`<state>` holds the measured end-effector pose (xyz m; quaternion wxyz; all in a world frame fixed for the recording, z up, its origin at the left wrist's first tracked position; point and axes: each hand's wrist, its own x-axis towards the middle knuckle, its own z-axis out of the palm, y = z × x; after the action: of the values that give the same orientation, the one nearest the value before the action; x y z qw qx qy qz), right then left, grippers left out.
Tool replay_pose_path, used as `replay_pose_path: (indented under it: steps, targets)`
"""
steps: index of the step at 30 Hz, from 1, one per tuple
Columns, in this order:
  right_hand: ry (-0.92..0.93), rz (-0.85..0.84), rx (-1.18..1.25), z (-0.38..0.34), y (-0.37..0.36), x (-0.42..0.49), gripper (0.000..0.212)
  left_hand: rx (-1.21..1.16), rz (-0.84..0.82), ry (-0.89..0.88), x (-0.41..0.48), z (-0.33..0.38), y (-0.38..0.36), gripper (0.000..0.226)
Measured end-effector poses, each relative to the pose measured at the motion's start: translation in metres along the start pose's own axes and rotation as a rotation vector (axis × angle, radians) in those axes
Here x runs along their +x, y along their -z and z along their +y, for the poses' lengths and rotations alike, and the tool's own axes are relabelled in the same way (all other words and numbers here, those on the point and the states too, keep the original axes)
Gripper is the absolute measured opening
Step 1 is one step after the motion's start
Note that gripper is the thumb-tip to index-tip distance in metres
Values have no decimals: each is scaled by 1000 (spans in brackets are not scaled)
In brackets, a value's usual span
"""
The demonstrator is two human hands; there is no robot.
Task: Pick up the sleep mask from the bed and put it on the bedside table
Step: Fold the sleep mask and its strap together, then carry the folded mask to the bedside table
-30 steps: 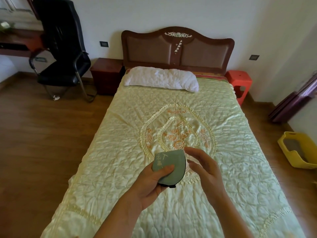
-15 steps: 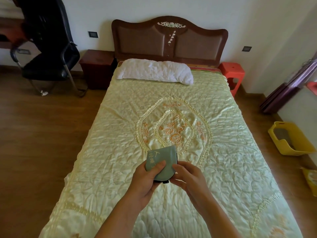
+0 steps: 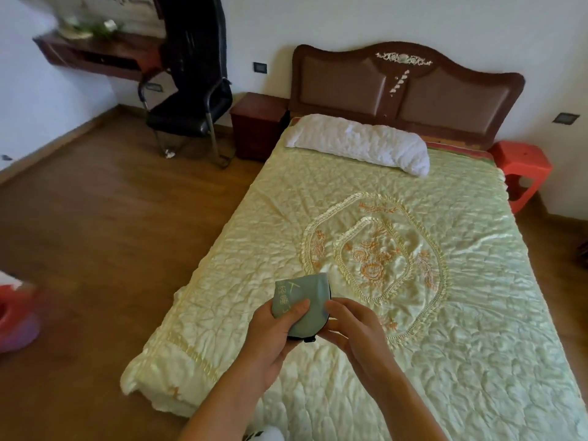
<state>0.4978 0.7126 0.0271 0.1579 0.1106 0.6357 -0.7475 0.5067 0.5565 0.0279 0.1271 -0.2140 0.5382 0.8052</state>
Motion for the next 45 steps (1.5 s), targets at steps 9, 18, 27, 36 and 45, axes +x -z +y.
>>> replay_pose_path:
  steps: [9,18,27,36,45]
  targets:
    - [-77,-406,-130,16,-31,-15,26,-196,366,-122,-72,-32,30,22]
    - [-115,-732,-295,52,-75,-64,20,-385,677,-221,-164,-80,64,49]
    - [-89,-956,-521,92,-156,-111,21,-499,960,-337,-242,-105,115,62]
    - [-132,-1088,-612,143,-269,-140,22,-558,1109,-367,-277,-116,216,63]
    - [-164,-1102,-674,193,-448,-152,21,-628,1170,-364,-300,-78,397,36]
